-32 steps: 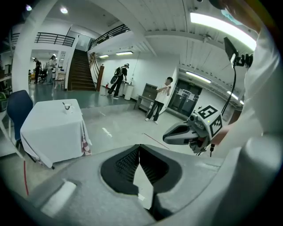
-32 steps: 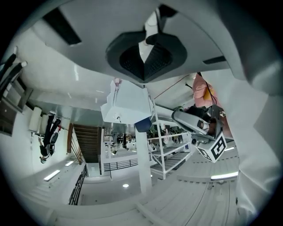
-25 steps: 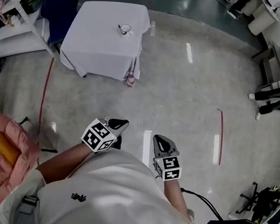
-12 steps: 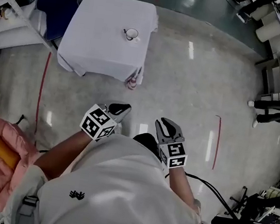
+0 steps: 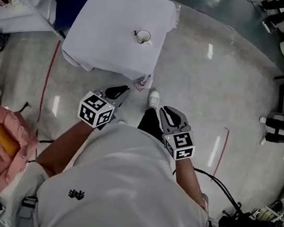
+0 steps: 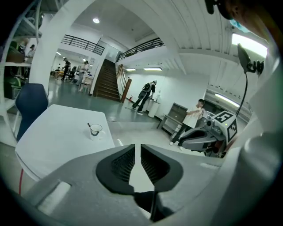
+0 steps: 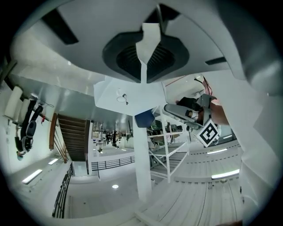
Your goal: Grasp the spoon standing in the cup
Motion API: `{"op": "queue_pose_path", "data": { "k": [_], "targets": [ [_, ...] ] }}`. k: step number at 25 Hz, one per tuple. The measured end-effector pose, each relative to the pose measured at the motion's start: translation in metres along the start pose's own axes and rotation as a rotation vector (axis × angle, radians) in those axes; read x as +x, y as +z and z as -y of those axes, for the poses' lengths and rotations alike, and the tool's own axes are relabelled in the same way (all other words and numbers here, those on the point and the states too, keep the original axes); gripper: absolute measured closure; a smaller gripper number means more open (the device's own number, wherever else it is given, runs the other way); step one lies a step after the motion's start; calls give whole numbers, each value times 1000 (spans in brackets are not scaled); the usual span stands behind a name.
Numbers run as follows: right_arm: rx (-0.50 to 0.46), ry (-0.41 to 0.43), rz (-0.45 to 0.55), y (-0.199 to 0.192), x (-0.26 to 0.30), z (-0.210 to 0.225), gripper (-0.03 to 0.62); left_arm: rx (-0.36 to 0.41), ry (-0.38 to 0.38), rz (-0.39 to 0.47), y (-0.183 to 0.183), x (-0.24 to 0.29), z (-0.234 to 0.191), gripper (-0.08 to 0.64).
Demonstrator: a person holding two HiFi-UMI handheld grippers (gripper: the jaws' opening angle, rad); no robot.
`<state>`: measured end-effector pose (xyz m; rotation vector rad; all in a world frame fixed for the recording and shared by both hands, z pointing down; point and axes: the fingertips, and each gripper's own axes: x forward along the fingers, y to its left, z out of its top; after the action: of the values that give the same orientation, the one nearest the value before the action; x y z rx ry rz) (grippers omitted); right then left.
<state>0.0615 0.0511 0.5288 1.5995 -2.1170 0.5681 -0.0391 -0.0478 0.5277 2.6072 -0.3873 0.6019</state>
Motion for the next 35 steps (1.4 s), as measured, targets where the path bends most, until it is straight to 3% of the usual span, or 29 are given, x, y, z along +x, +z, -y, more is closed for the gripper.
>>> {"op": "queue_pose_path", "data": {
  "k": [3, 7, 11, 20, 31, 35],
  "targets": [
    [-25, 68, 0, 16, 28, 41, 547, -97, 77, 18, 26, 36, -39, 486],
    [-60, 123, -20, 43, 53, 110, 569, -190, 202, 28, 59, 87, -97, 471],
    [-49, 167, -34, 48, 65, 170, 575, -309, 310, -10, 60, 134, -148, 454],
    [-75, 229, -98, 52, 86, 271, 577, -589, 479, 64, 61, 207, -256, 399],
    [-57, 211, -181, 40, 94, 330, 577, -681, 585, -10, 32, 246, -320, 396],
    [-57, 224, -192, 37, 97, 333, 577, -669, 590, 20, 39, 251, -323, 514]
  ]
}}
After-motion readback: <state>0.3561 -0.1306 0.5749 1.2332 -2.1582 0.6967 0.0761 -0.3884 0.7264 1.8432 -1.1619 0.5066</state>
